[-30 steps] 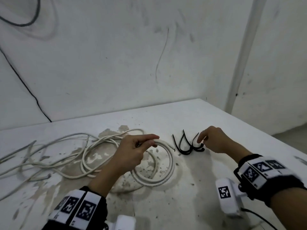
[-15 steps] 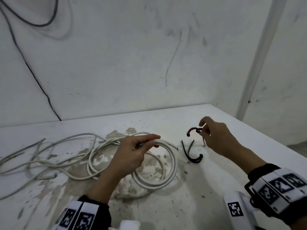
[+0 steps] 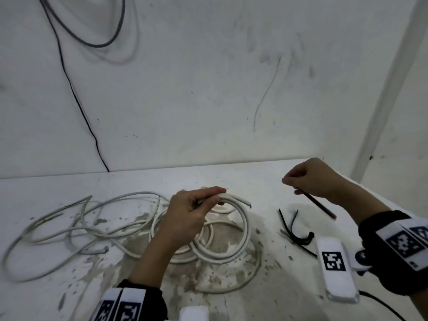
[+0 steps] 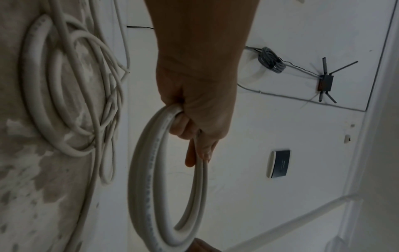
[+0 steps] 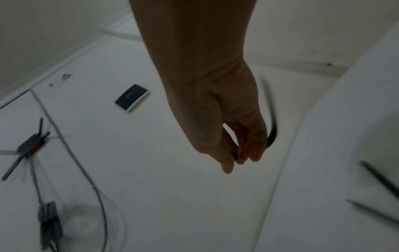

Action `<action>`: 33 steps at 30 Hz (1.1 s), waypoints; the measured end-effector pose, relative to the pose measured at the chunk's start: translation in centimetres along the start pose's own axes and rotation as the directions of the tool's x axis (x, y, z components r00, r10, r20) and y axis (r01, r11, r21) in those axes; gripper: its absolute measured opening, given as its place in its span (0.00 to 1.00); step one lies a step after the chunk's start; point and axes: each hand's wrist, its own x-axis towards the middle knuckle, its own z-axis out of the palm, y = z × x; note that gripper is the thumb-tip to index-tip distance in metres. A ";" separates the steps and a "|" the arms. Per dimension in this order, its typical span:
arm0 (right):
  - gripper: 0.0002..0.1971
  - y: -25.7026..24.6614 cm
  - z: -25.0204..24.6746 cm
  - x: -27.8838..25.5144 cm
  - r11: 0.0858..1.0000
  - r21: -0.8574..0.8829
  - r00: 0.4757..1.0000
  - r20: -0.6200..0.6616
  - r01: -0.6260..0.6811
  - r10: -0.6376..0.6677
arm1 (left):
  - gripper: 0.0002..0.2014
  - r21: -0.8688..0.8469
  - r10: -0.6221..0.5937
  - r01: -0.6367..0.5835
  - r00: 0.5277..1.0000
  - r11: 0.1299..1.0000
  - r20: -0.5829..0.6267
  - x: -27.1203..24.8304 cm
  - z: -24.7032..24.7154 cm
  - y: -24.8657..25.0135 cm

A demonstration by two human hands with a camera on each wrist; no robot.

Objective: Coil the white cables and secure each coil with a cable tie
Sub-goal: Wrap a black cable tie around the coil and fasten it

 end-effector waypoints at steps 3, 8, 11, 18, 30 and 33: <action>0.09 -1.0 0.8 -0.2 0.983 0.054 0.961 -0.229 0.173 -0.156 | 0.11 -0.004 -0.011 0.011 1.000 1.000 -0.016 0.1 -0.2 -0.2; 0.10 -4.7 3.7 -2.1 0.890 0.153 0.882 -0.282 0.429 -0.377 | 0.11 -0.014 -0.014 0.014 1.000 1.000 -0.015 0.0 -0.7 0.5; 0.07 -6.7 5.5 -3.1 0.838 0.155 0.838 -0.271 0.524 -0.474 | 0.11 -0.004 0.041 -0.041 0.999 0.999 -0.010 -0.1 -1.1 0.7; 0.03 -8.3 7.9 -3.9 0.779 0.219 0.809 -0.171 0.587 -0.562 | 0.12 0.065 0.131 -0.128 0.991 0.990 -0.041 0.1 -2.2 0.8; 0.17 -8.9 10.3 -4.5 0.666 0.046 0.662 -0.178 0.745 -0.728 | 0.09 0.118 0.102 -0.070 0.952 0.991 -0.288 0.8 -2.8 -0.3; 0.14 -9.0 10.5 -4.4 0.624 -0.017 0.607 -0.212 0.781 -0.765 | 0.10 0.036 -0.001 0.010 0.968 0.999 -0.249 0.9 -2.9 0.0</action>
